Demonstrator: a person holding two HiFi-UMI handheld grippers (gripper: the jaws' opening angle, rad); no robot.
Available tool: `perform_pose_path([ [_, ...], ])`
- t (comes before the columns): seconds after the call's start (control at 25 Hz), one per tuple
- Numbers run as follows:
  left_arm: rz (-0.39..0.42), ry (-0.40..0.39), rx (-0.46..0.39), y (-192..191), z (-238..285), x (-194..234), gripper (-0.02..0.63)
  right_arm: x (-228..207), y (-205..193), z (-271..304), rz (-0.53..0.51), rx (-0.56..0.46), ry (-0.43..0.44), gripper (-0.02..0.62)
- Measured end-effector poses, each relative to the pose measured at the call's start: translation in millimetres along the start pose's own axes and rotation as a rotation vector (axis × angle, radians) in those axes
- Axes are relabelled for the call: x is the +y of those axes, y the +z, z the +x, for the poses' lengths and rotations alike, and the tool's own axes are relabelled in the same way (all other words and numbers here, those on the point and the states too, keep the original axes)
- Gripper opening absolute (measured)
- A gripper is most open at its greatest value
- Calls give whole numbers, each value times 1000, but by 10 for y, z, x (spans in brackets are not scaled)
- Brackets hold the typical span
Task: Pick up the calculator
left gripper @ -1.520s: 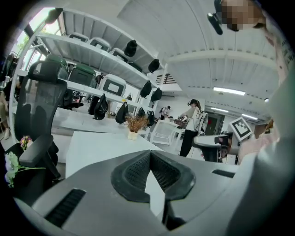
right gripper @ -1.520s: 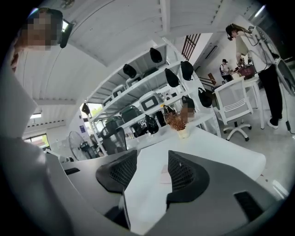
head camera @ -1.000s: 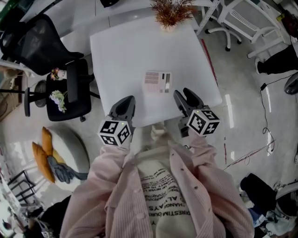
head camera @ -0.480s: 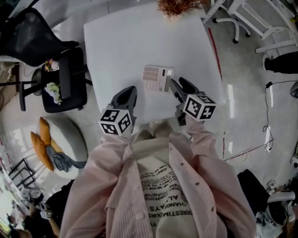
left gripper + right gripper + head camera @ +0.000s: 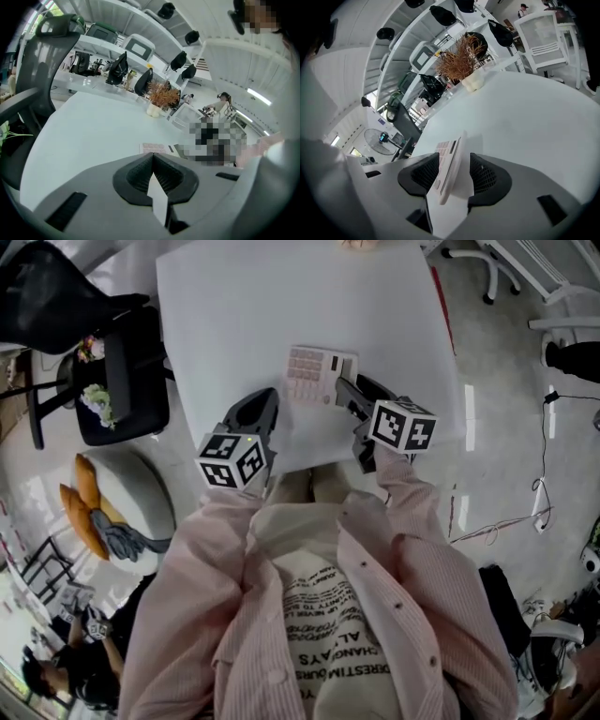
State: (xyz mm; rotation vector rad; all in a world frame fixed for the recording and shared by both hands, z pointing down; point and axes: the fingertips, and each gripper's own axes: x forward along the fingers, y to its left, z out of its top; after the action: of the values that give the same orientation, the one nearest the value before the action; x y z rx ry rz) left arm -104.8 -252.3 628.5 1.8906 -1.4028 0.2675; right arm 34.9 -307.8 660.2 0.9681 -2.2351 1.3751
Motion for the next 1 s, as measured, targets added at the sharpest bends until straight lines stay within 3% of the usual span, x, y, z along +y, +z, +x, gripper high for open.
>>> perform_pose_path([
  [0.52,-33,-30,48,-115,211,61,2,-11,-105,256,42,122,41,183],
  [0.72,-35,-34,58,-99,229,55,2,40,-130,305,57,179,77,124],
  [1.0,-39,-38,65,-133,240,62,2,25,-137,317,134,199,117,115],
])
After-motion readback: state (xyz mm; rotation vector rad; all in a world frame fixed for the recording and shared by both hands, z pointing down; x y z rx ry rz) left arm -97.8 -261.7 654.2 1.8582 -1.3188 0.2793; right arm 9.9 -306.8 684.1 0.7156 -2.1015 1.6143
